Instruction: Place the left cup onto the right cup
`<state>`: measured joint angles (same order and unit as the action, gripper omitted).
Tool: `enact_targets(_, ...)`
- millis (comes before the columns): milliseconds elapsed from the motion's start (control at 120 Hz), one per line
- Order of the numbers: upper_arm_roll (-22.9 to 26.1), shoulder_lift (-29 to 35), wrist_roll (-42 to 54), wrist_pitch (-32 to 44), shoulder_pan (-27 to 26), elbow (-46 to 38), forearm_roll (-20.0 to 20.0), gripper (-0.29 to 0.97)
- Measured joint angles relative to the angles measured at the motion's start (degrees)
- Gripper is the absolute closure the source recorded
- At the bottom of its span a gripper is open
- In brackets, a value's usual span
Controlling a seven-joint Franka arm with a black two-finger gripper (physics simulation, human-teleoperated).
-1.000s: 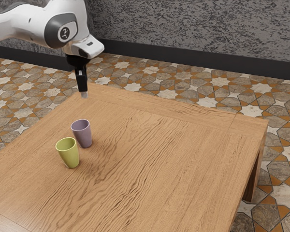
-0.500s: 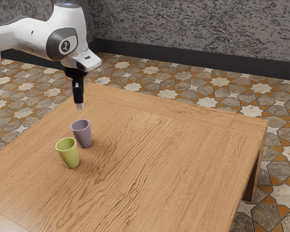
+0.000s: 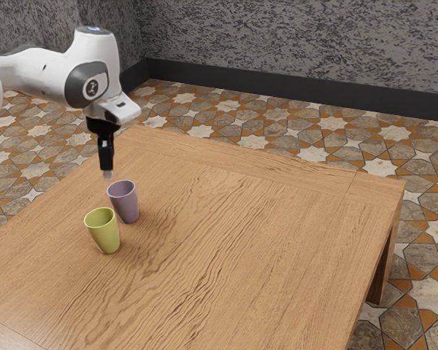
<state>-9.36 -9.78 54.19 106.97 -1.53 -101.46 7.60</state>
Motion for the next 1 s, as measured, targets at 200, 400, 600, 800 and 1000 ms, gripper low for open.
enact_targets(200, -0.05, -2.80, 1.38, 1.16, 0.64, 0.56, 0.28, 0.00)
enact_targets(400, -0.78, -5.63, 3.52, 3.31, 0.97, 2.20, 0.28, 0.00)
enact_targets(600, -0.84, -7.40, 5.68, 4.69, 2.62, 3.34, 0.23, 0.00)
enact_targets(800, -0.84, -8.01, 7.73, 5.54, 4.40, 3.44, 0.25, 0.00)
enact_targets(1000, -0.91, -9.87, 10.18, 6.43, 5.23, 5.35, 0.28, 0.00)
